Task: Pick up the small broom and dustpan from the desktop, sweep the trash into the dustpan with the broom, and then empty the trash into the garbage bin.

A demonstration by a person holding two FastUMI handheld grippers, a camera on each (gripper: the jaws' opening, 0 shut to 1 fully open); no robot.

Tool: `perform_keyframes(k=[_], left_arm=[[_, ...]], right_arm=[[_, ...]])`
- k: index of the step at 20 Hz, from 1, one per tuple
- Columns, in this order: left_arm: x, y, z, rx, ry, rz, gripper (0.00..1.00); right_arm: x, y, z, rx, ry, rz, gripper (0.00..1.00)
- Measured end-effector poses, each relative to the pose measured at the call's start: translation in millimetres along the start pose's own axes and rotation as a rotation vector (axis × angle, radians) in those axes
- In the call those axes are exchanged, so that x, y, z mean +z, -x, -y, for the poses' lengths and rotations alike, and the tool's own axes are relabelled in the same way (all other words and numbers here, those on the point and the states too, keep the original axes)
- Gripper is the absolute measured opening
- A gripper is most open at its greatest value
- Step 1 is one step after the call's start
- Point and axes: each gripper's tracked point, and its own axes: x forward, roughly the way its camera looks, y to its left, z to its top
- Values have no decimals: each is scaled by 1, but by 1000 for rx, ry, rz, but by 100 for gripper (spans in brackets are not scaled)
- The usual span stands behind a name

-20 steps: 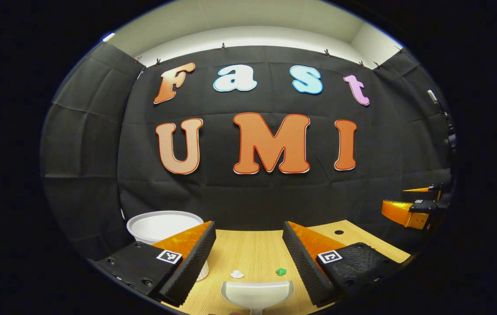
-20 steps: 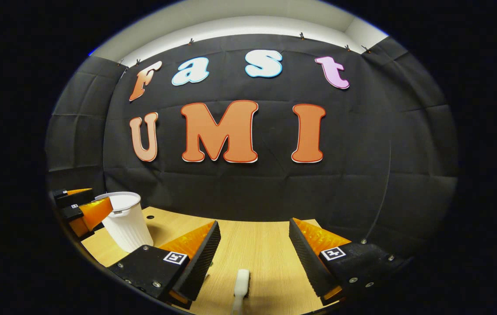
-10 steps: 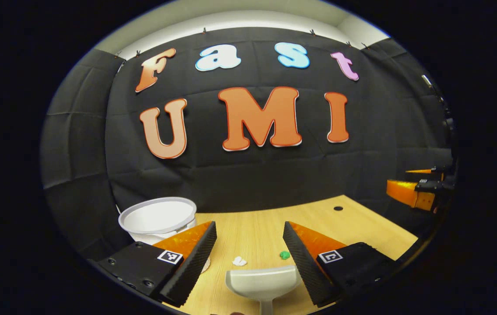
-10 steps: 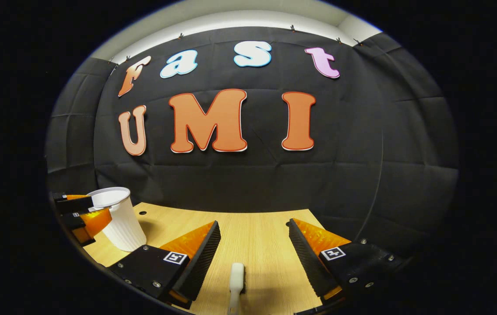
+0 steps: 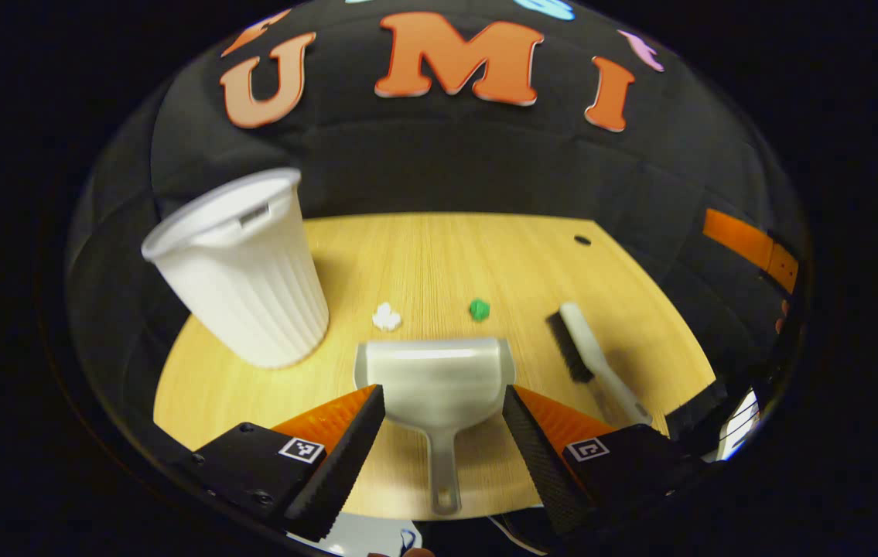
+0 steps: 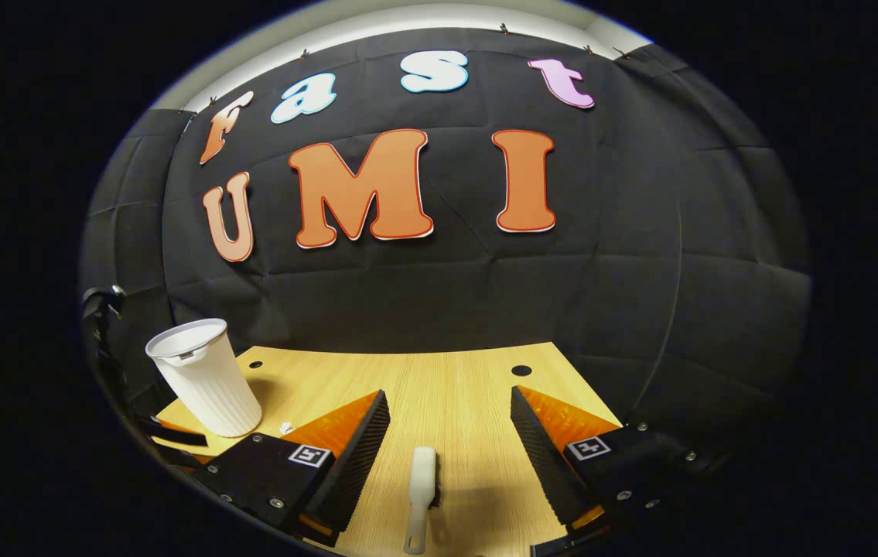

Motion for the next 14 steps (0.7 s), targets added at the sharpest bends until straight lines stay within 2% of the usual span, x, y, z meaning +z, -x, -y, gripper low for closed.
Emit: perform_keyframes(k=[3,5,8,11,14], left_arm=[[-59,-18,-5,-17,85,-264,99],[-74,-24,-9,-24,66,-365,99],[-80,-43,-11,-42,24,-487,99],[-75,-61,-11,-39,43,-602,99],[-63,-79,-19,-22,88,-650,99]], right_arm=[[-11,-3,3,18,3,-24,94],[-22,-6,9,18,-6,-44,95],[-45,-9,17,18,-39,-108,95],[-62,-14,27,-1,-24,-154,95],[-69,-20,30,17,-6,-195,95]])
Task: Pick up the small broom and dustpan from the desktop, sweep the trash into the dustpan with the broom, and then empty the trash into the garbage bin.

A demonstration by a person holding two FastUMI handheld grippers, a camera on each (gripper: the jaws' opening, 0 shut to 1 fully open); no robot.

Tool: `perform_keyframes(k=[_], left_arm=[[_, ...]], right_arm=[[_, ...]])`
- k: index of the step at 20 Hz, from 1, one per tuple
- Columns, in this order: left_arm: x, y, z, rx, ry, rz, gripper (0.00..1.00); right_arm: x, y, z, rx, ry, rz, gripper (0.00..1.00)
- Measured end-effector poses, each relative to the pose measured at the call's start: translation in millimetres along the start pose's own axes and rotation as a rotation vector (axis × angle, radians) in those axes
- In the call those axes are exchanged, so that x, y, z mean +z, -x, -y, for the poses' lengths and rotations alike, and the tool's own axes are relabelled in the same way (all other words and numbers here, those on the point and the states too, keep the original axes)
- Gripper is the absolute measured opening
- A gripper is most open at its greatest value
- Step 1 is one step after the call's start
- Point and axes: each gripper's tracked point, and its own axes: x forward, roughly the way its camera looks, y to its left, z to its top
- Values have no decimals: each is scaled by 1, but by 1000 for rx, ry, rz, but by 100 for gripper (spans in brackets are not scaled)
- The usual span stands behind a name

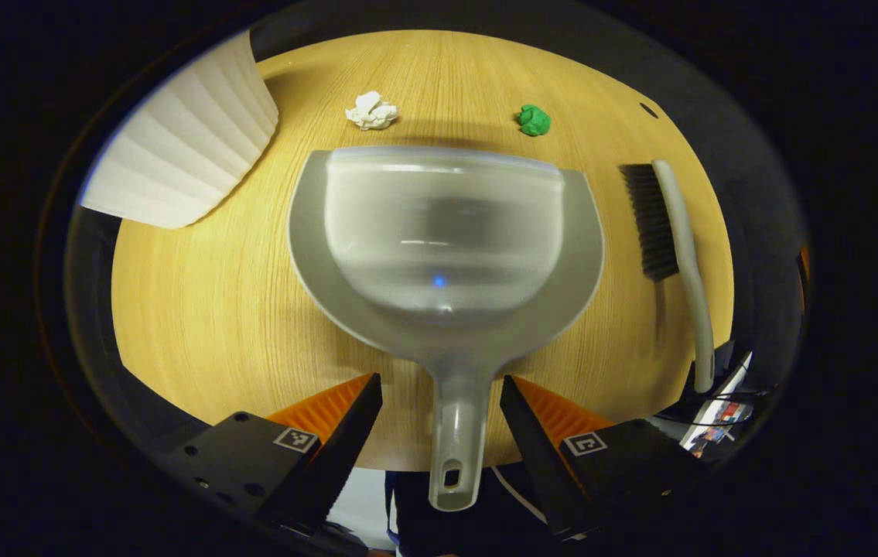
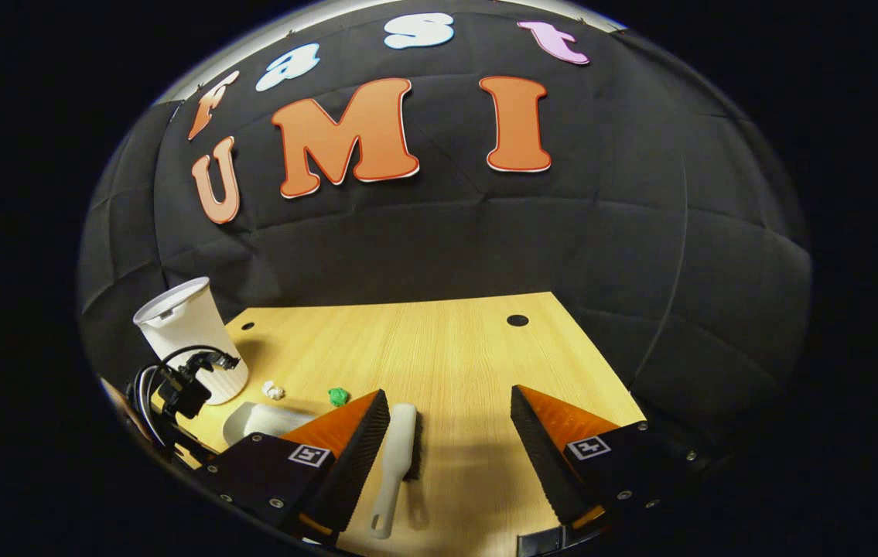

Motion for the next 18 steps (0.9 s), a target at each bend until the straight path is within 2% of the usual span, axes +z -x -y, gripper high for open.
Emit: perform_keyframes(k=[3,9,10,11,12,18], left_arm=[[3,0,1,7,-4,-23,97],[8,-2,6,-20,7,12,68],[8,-1,9,-33,12,11,55],[5,1,12,-44,15,1,51],[5,-1,13,-48,4,4,37],[12,2,5,-89,-40,114,34]], right_arm=[[-10,-9,-6,33,-3,-55,95],[-49,-21,-39,154,14,-239,95],[-55,-21,-43,174,16,-267,95],[-62,-19,-50,197,8,-301,95],[-68,-17,-55,214,-5,-329,95],[-100,-17,-52,212,28,-467,95]])
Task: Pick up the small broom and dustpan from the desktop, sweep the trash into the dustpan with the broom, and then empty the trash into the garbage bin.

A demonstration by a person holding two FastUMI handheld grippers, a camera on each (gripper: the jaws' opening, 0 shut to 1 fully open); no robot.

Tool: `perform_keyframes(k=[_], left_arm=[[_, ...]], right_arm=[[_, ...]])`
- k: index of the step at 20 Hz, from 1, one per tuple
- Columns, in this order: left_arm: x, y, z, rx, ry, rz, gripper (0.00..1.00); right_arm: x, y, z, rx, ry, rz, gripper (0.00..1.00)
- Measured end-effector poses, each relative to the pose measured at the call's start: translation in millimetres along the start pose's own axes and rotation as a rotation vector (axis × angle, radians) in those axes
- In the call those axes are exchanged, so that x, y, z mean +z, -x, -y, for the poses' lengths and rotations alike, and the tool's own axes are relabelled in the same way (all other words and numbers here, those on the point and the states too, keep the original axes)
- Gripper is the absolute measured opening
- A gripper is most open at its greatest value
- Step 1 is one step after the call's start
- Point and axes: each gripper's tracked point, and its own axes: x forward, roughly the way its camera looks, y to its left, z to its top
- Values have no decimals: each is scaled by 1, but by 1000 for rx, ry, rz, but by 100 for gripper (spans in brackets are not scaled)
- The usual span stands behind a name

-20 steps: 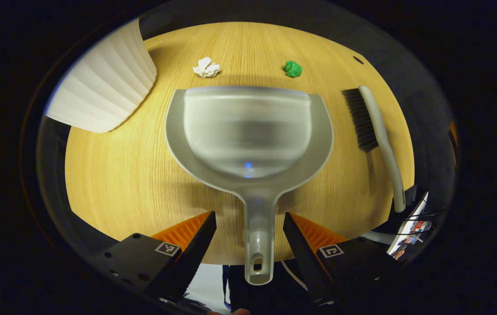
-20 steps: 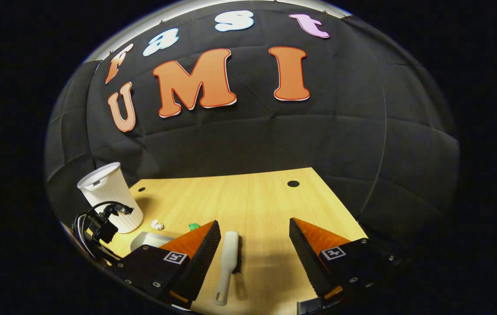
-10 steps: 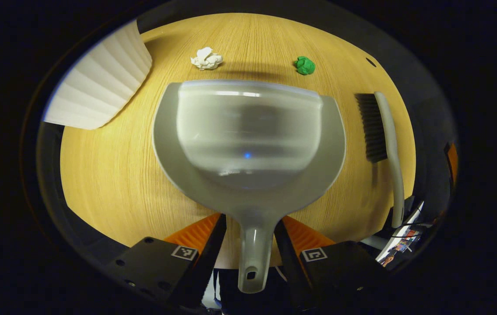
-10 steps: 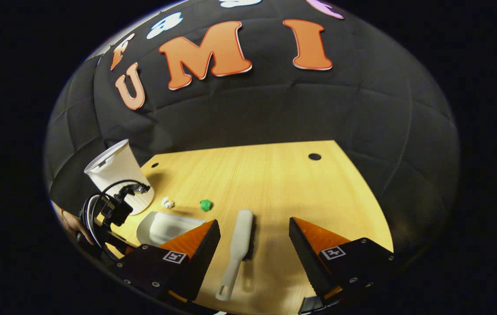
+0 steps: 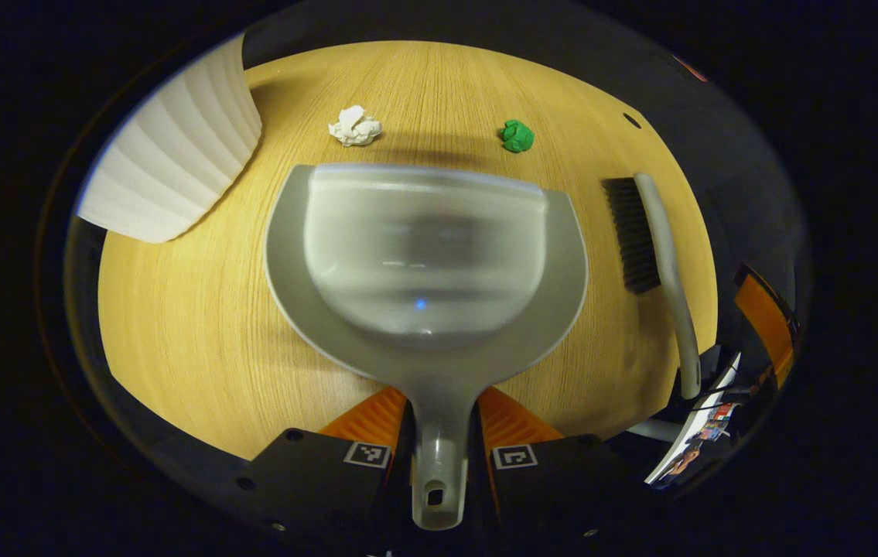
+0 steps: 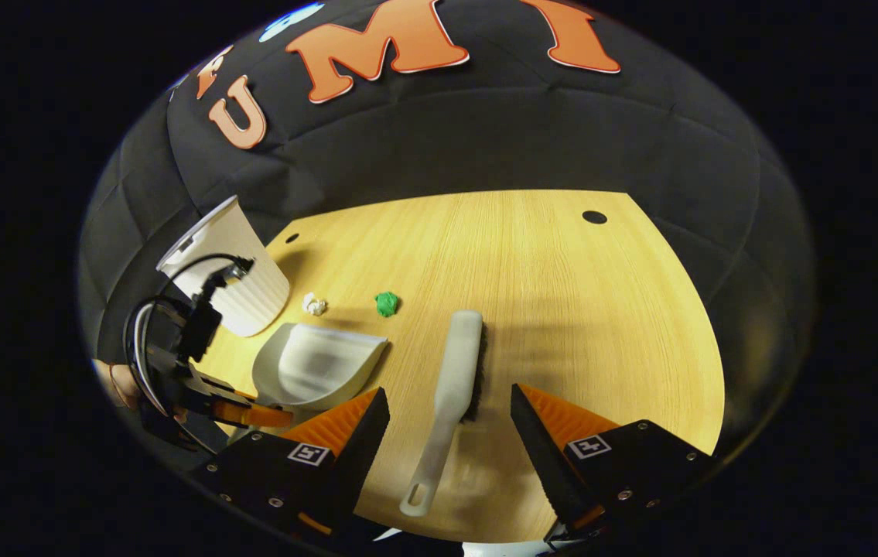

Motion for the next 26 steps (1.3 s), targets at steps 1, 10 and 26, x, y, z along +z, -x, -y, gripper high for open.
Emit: perform_keyframes(k=[1,10,26], left_arm=[[1,5,-2,-8,-7,15,34],[1,24,-24,-29,-73,116,34],[9,42,-62,-65,-304,260,32]], right_arm=[[-10,-5,-1,0,4,-46,95],[-76,-52,-5,-46,23,-382,96],[-18,-81,-5,-114,72,-272,15]])
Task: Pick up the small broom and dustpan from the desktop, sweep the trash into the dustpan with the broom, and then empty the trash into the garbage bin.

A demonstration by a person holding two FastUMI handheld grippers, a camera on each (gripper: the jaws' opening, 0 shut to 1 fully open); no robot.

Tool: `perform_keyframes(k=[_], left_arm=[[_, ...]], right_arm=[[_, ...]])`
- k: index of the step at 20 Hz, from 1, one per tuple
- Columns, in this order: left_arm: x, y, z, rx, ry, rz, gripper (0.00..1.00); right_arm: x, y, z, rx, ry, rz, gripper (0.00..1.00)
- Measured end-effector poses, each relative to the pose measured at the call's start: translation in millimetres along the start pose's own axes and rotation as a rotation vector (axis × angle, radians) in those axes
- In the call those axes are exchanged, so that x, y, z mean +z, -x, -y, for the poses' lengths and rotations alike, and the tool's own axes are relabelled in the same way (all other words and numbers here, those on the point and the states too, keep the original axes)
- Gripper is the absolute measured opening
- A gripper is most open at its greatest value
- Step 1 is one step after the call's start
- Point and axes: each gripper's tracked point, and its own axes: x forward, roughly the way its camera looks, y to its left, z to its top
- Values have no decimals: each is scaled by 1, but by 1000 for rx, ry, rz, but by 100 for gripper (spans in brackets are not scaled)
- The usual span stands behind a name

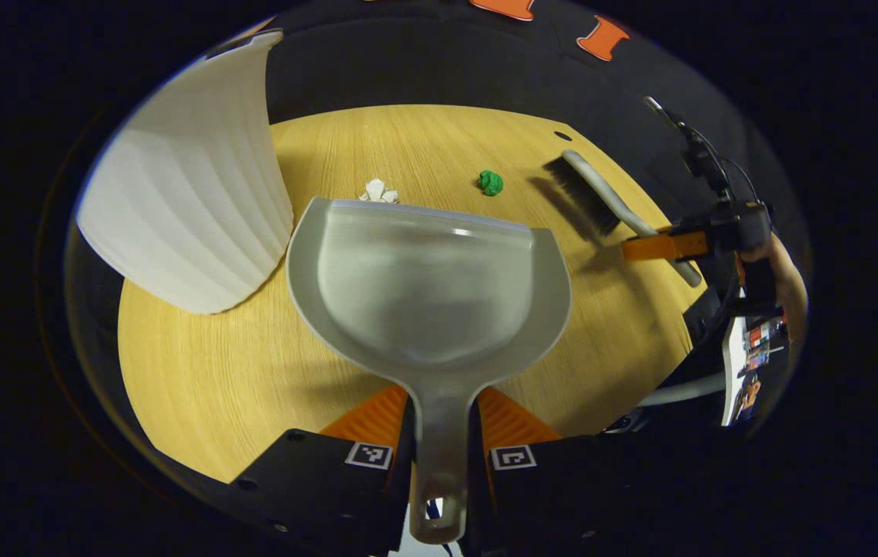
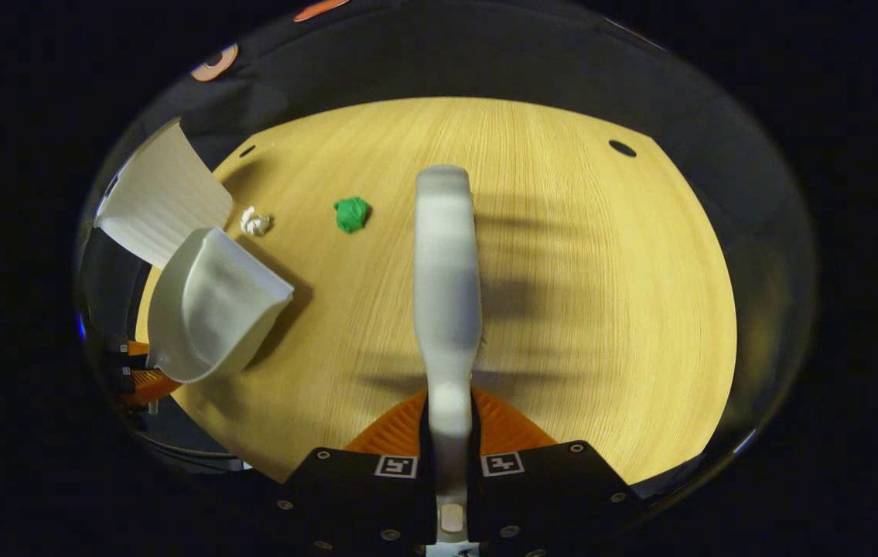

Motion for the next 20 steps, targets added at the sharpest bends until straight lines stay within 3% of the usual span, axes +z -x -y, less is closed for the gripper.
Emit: perform_keyframes(k=[3,7,13,20], left_arm=[[3,14,1,-30,-40,5,32],[-1,1,-4,-9,-84,-37,32],[-4,-6,-5,-39,-27,-76,32],[-8,-3,-13,-79,-89,-121,32]], right_arm=[[34,1,0,-6,84,38,14],[79,-21,-4,-10,260,49,14],[113,-62,-16,-14,512,-29,14],[115,-81,-93,102,690,-45,14]])
